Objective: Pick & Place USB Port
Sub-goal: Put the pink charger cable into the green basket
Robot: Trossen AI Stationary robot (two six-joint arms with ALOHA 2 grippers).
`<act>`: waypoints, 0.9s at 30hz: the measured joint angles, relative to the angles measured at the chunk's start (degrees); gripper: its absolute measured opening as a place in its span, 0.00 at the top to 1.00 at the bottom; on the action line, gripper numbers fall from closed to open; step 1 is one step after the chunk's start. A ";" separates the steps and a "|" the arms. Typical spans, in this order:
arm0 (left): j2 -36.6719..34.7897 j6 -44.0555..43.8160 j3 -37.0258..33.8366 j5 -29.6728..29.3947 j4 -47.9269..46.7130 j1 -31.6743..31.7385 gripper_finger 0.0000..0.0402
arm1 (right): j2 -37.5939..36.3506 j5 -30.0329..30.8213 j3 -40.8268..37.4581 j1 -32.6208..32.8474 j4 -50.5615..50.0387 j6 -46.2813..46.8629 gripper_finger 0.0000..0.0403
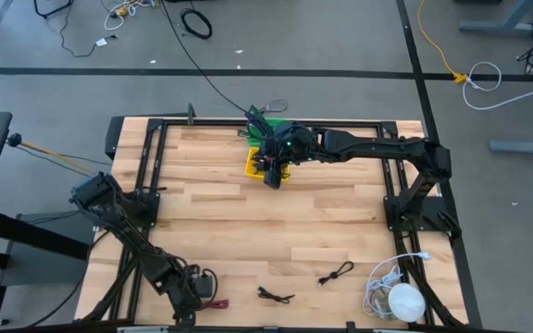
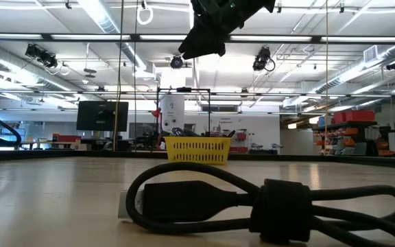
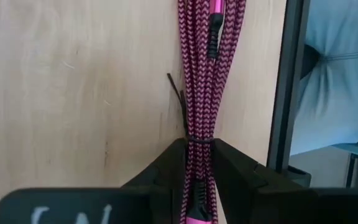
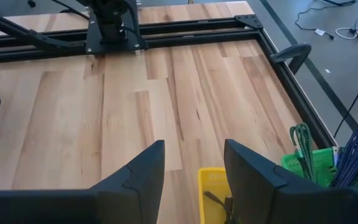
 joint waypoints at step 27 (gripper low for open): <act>-12.59 -0.99 1.01 -46.13 -32.13 7.45 0.96 | 0.03 0.02 -0.06 5.43 -7.08 1.57 0.64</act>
